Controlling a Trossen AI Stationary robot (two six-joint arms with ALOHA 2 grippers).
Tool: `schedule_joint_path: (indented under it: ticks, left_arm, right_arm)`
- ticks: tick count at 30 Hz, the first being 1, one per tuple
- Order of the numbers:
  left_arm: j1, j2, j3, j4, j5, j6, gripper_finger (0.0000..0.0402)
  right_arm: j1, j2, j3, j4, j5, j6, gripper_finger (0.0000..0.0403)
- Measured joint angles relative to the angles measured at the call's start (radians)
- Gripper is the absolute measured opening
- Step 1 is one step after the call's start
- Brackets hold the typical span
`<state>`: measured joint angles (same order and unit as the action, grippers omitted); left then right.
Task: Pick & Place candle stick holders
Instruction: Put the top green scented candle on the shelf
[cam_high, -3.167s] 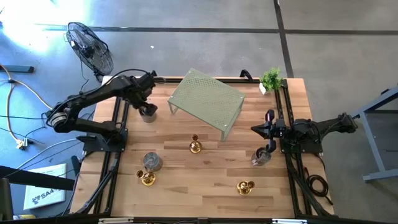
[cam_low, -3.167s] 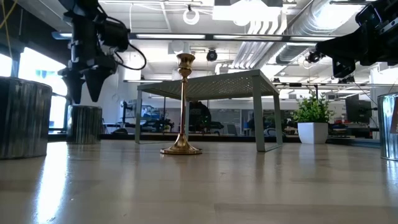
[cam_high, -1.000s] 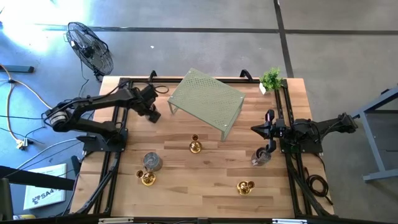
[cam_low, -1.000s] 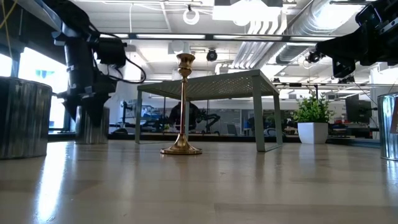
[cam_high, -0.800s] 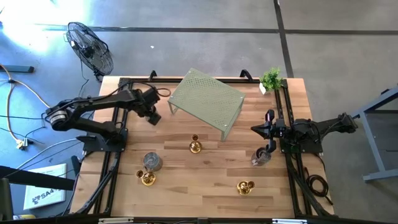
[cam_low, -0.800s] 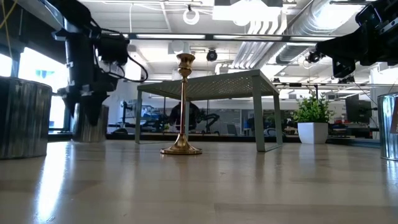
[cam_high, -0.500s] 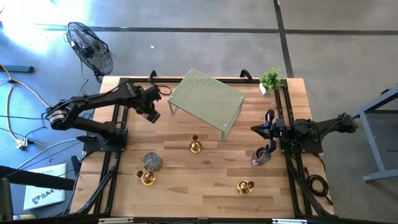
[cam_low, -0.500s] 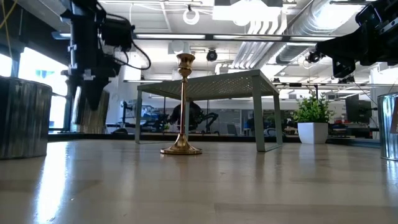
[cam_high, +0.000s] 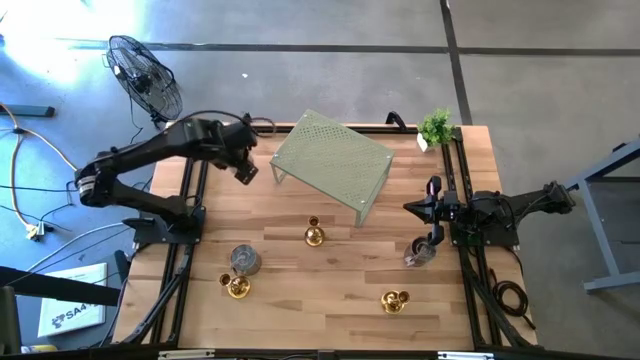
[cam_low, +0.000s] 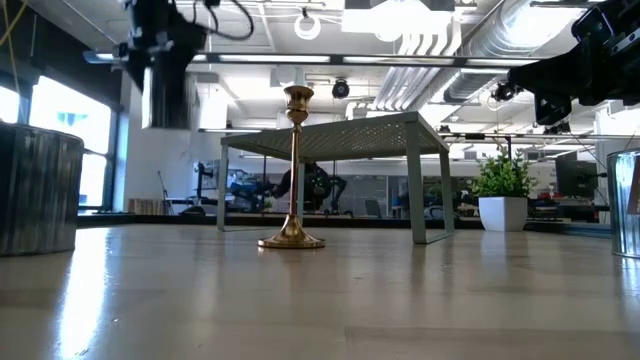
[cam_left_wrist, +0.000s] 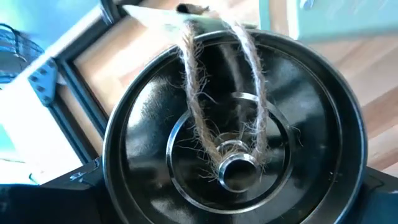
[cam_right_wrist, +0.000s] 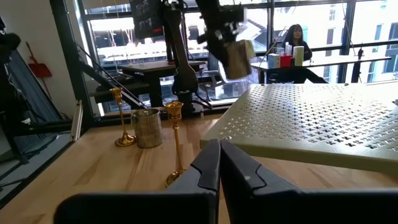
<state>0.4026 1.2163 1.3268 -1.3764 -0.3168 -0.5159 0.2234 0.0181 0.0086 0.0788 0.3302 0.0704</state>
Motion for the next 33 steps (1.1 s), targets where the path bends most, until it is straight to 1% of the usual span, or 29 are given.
schedule_joint_path:
  ticks: [5,10,15,20,24,27,29,31,33]
  left_arm:
    - [0.003,0.021,0.148,-0.069,-0.026,-0.015,0.0345]
    - [0.003,0.107,0.295,-0.12,-0.008,-0.011,0.0345]
    - [0.003,0.259,0.474,-0.183,0.006,0.05,0.0345]
    - [0.003,0.44,0.685,-0.183,-0.02,0.148,0.0353]
    - [0.011,0.593,0.856,-0.18,-0.028,0.22,0.0344]
    - [0.032,0.693,0.98,-0.182,0.03,0.253,0.0344]
    - [0.051,0.745,1.033,-0.173,0.069,0.274,0.0344]
    - [0.07,0.757,1.007,-0.119,0.118,0.292,0.0344]
    - [0.101,0.766,0.993,-0.102,0.185,0.303,0.0344]
  right_arm:
    - [0.0,0.0,0.0,0.0,0.0,0.0,0.0001]
    - [0.0,0.0,0.0,0.0,0.0,0.0,0.0004]
    - [0.0,0.0,0.0,0.0,0.0,0.0,0.0001]
    - [0.0,0.0,0.0,0.0,0.0,0.0,0.0002]
    - [0.0,0.0,0.0,0.0,0.0,0.0,0.0004]
    - [0.0,0.0,0.0,0.0,0.0,0.0,0.0003]
    - [0.0,0.0,0.0,0.0,0.0,0.0,0.0001]
    - [0.0,0.0,0.0,0.0,0.0,0.0,0.0001]
    - [0.0,0.0,0.0,0.0,0.0,0.0,0.0002]
